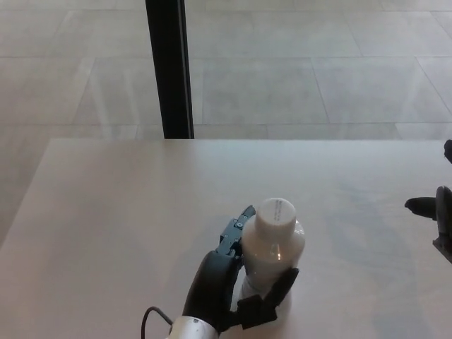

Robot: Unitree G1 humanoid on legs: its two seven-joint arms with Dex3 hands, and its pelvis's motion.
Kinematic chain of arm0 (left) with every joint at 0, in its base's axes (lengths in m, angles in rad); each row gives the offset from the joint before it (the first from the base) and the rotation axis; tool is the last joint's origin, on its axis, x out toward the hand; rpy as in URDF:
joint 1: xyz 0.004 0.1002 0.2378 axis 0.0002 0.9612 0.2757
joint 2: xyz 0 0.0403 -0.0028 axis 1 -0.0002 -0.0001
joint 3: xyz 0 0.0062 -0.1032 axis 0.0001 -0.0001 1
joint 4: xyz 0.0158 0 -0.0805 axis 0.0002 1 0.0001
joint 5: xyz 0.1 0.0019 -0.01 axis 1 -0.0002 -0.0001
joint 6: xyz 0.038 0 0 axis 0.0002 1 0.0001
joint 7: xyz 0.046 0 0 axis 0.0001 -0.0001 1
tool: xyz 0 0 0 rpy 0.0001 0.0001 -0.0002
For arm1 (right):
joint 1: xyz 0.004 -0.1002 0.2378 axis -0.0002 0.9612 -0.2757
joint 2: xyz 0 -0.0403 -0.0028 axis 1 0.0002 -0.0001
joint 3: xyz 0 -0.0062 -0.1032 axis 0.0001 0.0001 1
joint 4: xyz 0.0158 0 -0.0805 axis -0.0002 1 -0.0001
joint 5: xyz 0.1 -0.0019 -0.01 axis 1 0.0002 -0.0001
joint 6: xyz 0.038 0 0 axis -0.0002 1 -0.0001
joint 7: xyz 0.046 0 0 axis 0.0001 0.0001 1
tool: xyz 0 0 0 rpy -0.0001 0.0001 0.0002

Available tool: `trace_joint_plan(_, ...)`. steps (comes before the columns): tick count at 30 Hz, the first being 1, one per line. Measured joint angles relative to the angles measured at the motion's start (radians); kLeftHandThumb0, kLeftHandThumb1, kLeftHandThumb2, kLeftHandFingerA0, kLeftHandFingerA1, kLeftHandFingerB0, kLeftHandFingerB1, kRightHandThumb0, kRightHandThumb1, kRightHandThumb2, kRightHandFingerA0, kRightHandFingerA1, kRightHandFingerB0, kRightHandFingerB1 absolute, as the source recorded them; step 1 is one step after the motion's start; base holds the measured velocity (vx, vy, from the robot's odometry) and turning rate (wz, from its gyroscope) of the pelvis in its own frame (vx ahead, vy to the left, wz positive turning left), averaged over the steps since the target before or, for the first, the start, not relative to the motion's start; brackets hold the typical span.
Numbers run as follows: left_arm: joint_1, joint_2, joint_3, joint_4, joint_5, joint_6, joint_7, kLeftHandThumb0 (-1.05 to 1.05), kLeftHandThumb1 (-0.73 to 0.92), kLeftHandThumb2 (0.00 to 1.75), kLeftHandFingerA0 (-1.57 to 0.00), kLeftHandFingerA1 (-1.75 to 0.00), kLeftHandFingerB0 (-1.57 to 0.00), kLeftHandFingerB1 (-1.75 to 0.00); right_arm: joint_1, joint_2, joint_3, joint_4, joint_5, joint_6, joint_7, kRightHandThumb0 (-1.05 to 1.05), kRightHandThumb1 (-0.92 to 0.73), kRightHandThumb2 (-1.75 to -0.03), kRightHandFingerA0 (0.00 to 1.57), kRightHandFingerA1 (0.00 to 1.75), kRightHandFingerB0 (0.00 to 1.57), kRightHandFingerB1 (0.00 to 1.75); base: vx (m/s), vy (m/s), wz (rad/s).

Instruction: The robot uses its left hand to to lift the bottle kept on the middle of the desk and tilts it towards its right hand. It then uses its right hand to rotate its cap to open it and places the bottle and cap back on the desk

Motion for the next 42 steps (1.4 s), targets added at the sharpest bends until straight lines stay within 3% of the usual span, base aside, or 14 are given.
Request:
trace_joint_plan(2,-0.001,0.000,-0.005,0.013,0.009,-0.007,0.028,0.07,0.82,0.72,-1.12,-1.67,-0.16,-0.49,0.000,0.000,0.000,-0.001,0.000,0.000,-0.002,-0.52,-0.58,-0.96,0.75,0.97,0.33,0.54,0.00,0.000,0.00)
trace_joint_plan(4,-0.004,0.000,-0.016,0.020,0.018,-0.014,0.057,0.17,0.92,0.79,-0.62,-1.58,-0.57,-0.87,-0.001,0.002,0.000,-0.003,-0.001,0.001,-0.005,-0.52,-0.59,-0.96,0.74,0.98,0.35,0.54,0.00,0.000,0.00)
trace_joint_plan(9,-0.016,0.003,-0.060,0.034,0.051,-0.026,0.124,0.22,0.92,1.05,-0.68,-1.74,-0.60,-1.42,-0.008,0.006,-0.005,-0.019,-0.008,0.010,-0.027,-0.46,-0.60,-0.95,0.74,0.97,0.37,0.54,0.00,0.000,0.00)
trace_joint_plan(10,-0.018,0.003,-0.070,0.036,0.060,-0.026,0.141,0.10,0.84,1.36,-0.94,-1.14,-0.80,-1.05,-0.008,0.007,-0.009,-0.027,-0.010,0.013,-0.034,-0.42,-0.59,-0.93,0.72,0.98,0.36,0.54,0.00,0.000,0.00)
trace_joint_plan(11,-0.019,0.003,-0.073,0.038,0.065,-0.026,0.151,0.10,0.84,1.36,-0.94,-1.14,-0.79,-1.04,-0.008,0.007,-0.012,-0.034,-0.011,0.016,-0.037,-0.38,-0.74,-0.60,0.69,1.15,0.44,0.36,0.00,0.000,0.00)
trace_joint_plan(16,-0.023,0.005,-0.085,0.029,0.088,-0.021,0.199,0.10,0.83,1.36,-0.94,-1.14,-0.77,-1.04,0.003,-0.013,-0.012,-0.087,-0.007,0.049,-0.026,-0.37,-0.69,-0.60,0.78,1.17,0.45,0.37,0.00,0.000,0.00)
trace_joint_plan(17,-0.024,0.006,-0.086,0.026,0.091,-0.017,0.203,0.25,0.90,1.15,-0.75,-1.75,-0.57,-1.66,0.005,-0.021,-0.009,-0.093,-0.006,0.054,-0.020,-0.36,-0.67,-0.60,0.81,1.15,0.47,0.38,0.00,0.000,0.00)
trace_joint_plan(18,-0.026,0.007,-0.087,0.022,0.094,-0.012,0.204,0.25,0.91,1.14,-0.76,-1.75,-0.54,-1.73,0.006,-0.030,-0.004,-0.096,-0.006,0.057,-0.014,-0.37,-0.65,-0.60,0.80,1.15,0.46,0.38,0.00,0.000,0.00)
trace_joint_plan(28,-0.073,-0.002,-0.059,-0.019,0.132,0.053,0.202,0.22,0.79,1.36,-1.02,-1.75,-0.79,-1.51,0.007,-0.228,0.123,-0.138,-0.049,0.084,0.102,-0.54,-0.49,-0.85,0.88,0.91,0.41,0.51,0.00,0.000,0.00)
trace_joint_plan(36,-0.073,0.017,-0.036,-0.020,0.137,0.053,0.201,0.22,0.75,1.35,-0.84,-1.75,-0.65,-1.71,0.004,-0.401,0.255,-0.174,-0.162,0.100,0.151,-0.56,-0.59,-0.59,0.92,0.91,0.51,0.37,0.00,0.000,0.00)
trace_joint_plan(37,-0.073,0.022,-0.033,-0.021,0.138,0.053,0.201,0.32,0.77,1.35,-1.01,-1.35,-0.86,-1.21,0.003,-0.416,0.273,-0.178,-0.179,0.102,0.154,-0.56,-0.61,-0.60,0.89,0.94,0.52,0.38,0.00,0.000,0.00)
trace_joint_plan(39,-0.073,0.028,-0.027,-0.023,0.142,0.053,0.201,0.32,0.77,1.35,-1.01,-1.35,-0.86,-1.21,-0.001,-0.431,0.300,-0.183,-0.206,0.104,0.157,-0.56,-0.61,-0.60,0.89,0.94,0.52,0.38,0.00,0.000,0.00)
trace_joint_plan(41,-0.073,0.031,-0.023,-0.025,0.146,0.053,0.201,0.22,0.75,1.32,-0.84,-1.75,-0.64,-1.69,-0.007,-0.441,0.324,-0.190,-0.234,0.107,0.158,-0.57,-0.62,-0.59,0.90,0.90,0.52,0.38,0.00,0.000,0.00)
trace_joint_plan(42,-0.073,0.033,-0.021,-0.026,0.147,0.053,0.201,0.11,0.78,1.35,-0.95,-1.15,-0.85,-1.07,-0.011,-0.443,0.335,-0.195,-0.251,0.109,0.158,-0.58,-0.61,-0.60,0.90,0.90,0.52,0.37,0.00,0.000,0.00)
